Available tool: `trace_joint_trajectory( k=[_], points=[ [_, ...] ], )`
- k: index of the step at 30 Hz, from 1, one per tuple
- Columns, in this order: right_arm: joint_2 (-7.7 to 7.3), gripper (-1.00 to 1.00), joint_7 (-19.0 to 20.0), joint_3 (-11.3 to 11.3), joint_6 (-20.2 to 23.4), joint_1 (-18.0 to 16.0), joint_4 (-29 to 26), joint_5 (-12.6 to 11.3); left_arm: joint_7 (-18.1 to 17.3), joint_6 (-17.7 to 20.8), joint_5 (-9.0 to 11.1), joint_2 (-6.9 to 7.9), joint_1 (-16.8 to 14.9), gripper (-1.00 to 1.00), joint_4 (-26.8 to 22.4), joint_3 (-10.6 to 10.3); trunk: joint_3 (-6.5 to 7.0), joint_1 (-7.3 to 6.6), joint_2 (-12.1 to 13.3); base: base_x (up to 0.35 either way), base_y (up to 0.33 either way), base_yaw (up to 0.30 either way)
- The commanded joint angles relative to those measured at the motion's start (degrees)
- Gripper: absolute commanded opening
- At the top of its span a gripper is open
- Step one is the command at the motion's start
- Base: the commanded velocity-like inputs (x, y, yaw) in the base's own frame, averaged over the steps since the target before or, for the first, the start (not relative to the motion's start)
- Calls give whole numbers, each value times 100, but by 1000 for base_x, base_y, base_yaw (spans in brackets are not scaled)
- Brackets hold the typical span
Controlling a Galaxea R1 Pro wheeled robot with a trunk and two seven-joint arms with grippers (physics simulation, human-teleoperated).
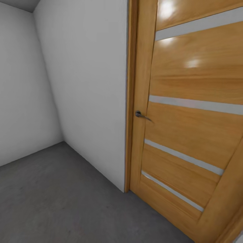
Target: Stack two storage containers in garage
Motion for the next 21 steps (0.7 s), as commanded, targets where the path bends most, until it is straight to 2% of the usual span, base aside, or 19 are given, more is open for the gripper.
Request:
trace_joint_trajectory(
  k=[1,8,21],
  points=[
    [1,100,-5,-5,-13,-2,2,-13,-3,-13,14,0,0,100,-2,4,-5,3,-2,321,38,-121],
    [4,100,-5,-12,-9,-1,2,-24,-3,-20,14,5,0,100,-2,4,-5,3,-2,271,64,-204],
    [-1,100,-5,-14,-8,-1,2,-25,-3,-22,14,2,0,100,-2,4,-5,3,-2,21,6,-243]
  ],
)
